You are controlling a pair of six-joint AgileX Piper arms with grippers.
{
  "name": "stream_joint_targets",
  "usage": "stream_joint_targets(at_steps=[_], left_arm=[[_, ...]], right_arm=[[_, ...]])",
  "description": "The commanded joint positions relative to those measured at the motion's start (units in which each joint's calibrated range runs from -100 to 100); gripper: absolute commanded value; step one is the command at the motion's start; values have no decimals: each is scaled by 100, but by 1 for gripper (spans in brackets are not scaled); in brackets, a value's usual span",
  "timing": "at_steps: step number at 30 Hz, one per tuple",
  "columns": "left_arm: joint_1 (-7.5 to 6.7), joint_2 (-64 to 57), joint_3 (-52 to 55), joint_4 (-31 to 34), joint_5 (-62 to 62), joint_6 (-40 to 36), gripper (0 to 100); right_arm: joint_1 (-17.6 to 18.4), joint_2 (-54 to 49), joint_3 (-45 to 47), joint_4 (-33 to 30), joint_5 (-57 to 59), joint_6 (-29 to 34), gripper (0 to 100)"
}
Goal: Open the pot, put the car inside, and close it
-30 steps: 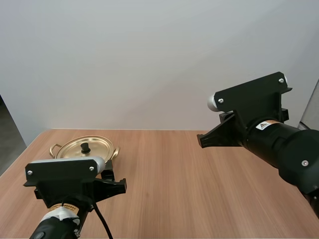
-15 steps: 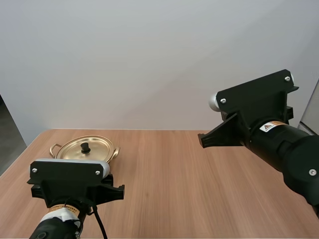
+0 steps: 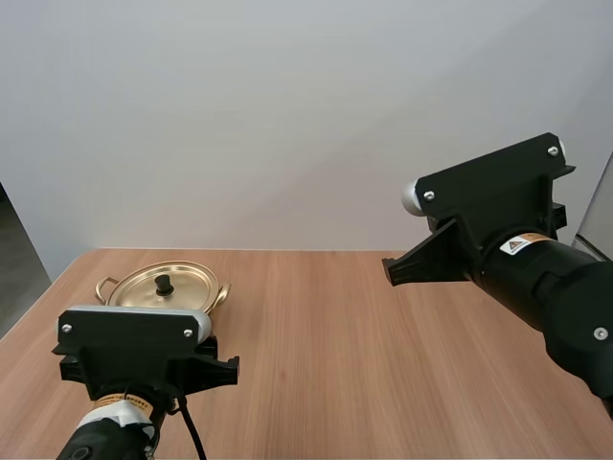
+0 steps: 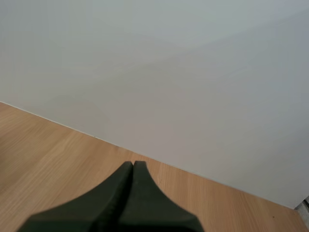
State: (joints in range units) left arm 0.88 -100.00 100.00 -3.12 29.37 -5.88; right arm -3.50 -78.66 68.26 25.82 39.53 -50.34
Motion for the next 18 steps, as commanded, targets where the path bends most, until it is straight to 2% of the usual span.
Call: stream_joint_targets(at_steps=[1, 11, 12, 13, 14, 16, 18], left_arm=[[-73, 0, 0, 2, -6, 0, 100], [-84, 0, 0, 28, 37, 0, 99], [-84, 0, 0, 42, 37, 0, 89], [-84, 0, 0, 42, 37, 0, 72], [-84, 0, 0, 42, 37, 0, 51], [-84, 0, 0, 42, 37, 0, 0], [-84, 0, 0, 69, 9, 32, 0]], right_arm=[[-5, -4, 6, 3, 7, 5, 0], [-5, -4, 6, 3, 7, 5, 0], [-5, -4, 6, 3, 7, 5, 0], [-5, -4, 6, 3, 7, 5, 0], [-5, -4, 6, 3, 7, 5, 0], [-5, -4, 6, 3, 7, 5, 0], [-5, -4, 6, 4, 7, 140, 0]])
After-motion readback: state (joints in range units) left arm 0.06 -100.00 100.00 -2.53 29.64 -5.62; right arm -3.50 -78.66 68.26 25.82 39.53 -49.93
